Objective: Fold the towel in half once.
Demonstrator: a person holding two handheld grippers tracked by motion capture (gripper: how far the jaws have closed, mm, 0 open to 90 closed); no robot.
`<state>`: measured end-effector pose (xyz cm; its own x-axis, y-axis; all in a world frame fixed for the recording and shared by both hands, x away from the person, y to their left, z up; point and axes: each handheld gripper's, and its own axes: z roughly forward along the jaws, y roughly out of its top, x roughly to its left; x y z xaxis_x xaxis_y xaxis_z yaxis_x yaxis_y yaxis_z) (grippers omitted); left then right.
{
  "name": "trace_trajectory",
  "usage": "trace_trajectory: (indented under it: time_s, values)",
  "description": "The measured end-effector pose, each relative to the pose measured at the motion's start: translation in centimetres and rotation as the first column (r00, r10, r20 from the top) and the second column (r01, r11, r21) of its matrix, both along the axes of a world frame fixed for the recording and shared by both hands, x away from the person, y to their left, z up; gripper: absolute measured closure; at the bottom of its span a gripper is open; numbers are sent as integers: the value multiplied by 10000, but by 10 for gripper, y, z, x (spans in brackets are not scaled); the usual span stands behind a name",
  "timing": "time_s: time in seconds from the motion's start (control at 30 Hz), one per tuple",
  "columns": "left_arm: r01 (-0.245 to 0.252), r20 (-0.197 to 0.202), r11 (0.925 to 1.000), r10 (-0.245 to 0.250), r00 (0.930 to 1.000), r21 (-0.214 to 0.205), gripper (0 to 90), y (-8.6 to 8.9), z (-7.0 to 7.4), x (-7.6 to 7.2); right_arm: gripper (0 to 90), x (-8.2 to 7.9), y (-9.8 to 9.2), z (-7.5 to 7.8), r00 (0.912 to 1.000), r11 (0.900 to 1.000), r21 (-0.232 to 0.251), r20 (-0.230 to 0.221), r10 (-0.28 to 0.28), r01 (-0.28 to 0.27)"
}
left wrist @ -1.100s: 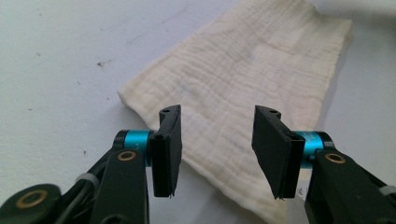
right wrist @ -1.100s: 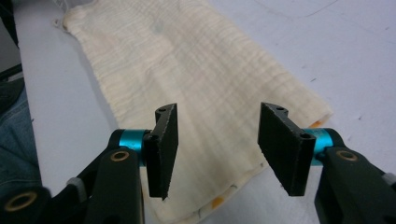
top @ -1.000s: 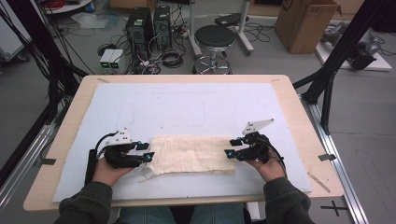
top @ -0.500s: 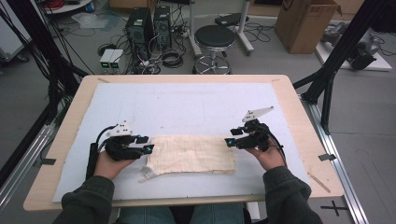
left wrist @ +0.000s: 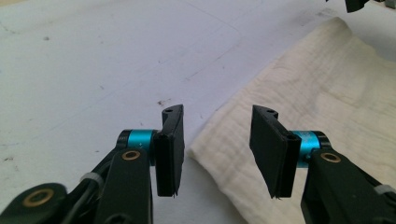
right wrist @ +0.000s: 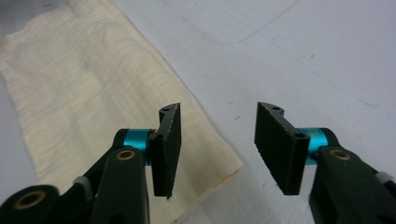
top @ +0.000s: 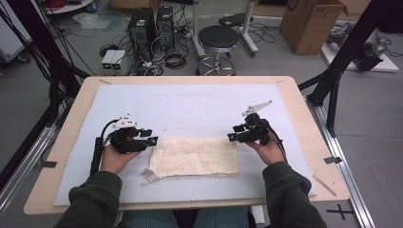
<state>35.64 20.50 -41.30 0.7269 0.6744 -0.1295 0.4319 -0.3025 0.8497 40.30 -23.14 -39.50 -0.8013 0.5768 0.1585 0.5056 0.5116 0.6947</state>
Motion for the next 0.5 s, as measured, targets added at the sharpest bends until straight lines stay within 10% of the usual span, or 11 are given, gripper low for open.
trace_trajectory:
  time_s: [0.5]
  values:
    - [-129,-464,9997,139,9988,219,578,-4,-16,13,627,14,5,-18,9968,9986,-524,-794,-75,33]
